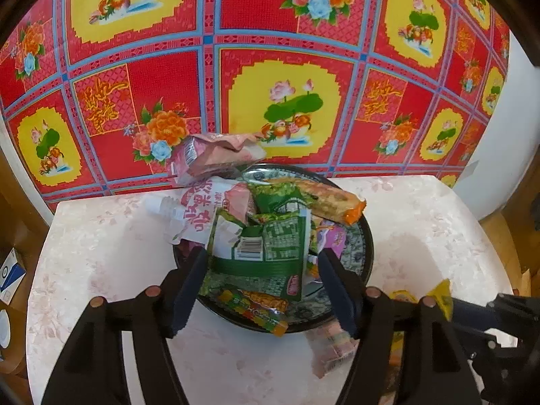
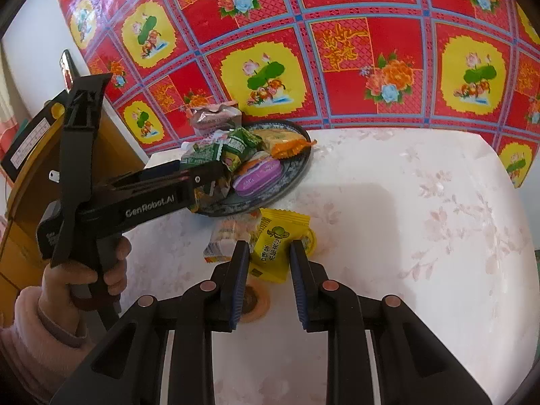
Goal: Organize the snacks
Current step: 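Lower the green-and-white bag onto the plate with the left gripper while the right gripper holds the yellow packet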
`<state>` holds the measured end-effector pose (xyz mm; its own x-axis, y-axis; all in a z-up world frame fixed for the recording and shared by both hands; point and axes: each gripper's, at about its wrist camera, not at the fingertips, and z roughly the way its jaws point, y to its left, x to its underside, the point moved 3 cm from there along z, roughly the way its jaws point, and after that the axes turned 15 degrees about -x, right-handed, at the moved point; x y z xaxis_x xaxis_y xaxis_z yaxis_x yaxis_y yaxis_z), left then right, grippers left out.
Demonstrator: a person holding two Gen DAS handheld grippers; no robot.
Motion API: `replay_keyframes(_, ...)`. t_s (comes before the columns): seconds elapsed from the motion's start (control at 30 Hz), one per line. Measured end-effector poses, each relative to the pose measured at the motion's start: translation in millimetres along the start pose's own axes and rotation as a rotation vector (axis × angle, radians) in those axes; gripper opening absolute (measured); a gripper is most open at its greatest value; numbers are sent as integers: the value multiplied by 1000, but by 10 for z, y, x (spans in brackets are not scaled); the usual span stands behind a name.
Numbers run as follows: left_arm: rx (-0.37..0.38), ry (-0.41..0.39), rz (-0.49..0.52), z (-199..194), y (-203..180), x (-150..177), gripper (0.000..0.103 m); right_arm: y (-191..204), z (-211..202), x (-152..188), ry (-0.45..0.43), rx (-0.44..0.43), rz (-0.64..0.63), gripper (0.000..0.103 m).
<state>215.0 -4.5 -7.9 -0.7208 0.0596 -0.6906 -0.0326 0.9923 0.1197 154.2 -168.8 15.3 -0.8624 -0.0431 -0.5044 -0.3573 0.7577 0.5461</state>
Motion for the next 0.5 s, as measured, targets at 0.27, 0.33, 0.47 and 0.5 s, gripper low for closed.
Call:
replay_keyframes(0.27, -1, -3, 4, 12, -12, -21, 72, 31, 61, -55, 3, -18, -12, 26)
replay_keyframes(0.33, 5, -5, 4, -12, -6, -25, 75, 26, 74, -70, 7, -15, -17, 26)
replay_keyframes(0.47, 12, -26, -5, -103, 19, -29, 79, 5, 85, -126, 9, -10, -21, 26)
replay_keyframes(0.5, 15, -27, -10, -123, 31, -29, 80, 3, 94, -150, 9, -10, -22, 26)
